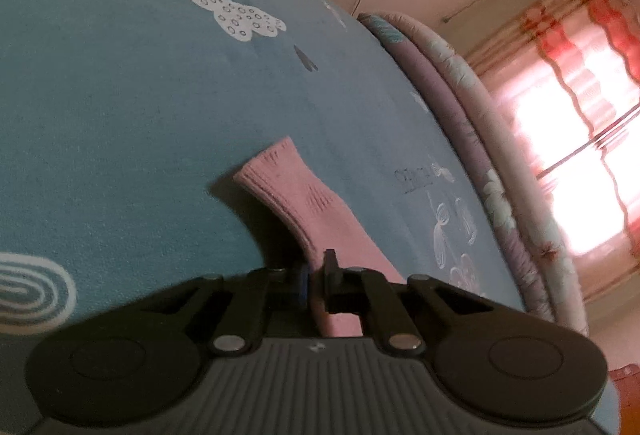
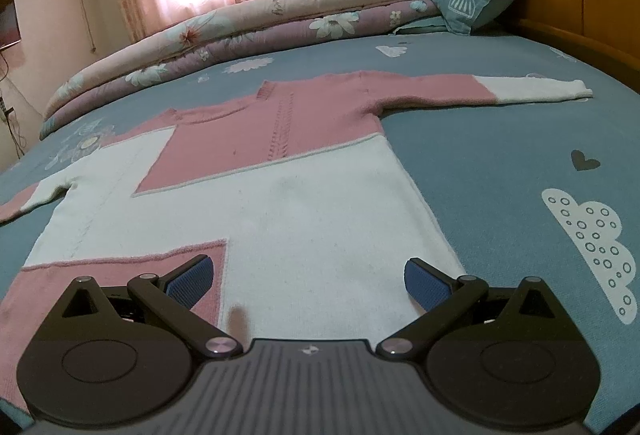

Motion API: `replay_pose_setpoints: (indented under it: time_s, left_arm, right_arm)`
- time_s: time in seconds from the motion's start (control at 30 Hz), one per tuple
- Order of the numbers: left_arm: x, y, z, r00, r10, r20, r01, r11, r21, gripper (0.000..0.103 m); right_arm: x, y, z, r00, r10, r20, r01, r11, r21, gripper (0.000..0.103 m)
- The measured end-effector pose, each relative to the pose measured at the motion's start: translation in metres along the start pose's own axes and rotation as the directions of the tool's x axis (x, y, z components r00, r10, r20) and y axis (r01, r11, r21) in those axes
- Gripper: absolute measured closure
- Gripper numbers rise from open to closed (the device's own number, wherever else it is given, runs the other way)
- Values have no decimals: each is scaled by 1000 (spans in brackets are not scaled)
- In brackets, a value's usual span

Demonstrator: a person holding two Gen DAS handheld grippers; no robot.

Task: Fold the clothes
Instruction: 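Lift the cuff with the left gripper and carry the sleeve across the body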

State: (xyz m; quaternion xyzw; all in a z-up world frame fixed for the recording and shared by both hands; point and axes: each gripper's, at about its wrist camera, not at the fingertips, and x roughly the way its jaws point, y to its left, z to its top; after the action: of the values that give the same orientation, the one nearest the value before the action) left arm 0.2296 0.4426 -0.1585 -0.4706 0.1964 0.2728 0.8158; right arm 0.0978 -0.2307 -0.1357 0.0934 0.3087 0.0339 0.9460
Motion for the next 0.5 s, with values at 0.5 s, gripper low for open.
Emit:
replay_pose_setpoints:
  time_s: [0.5]
  left_arm:
    - [-52,-125,-10,996,-91,-9,90,967,239,100]
  right_arm:
    - [-20,-14,10,997,67,47,-71,994,84,0]
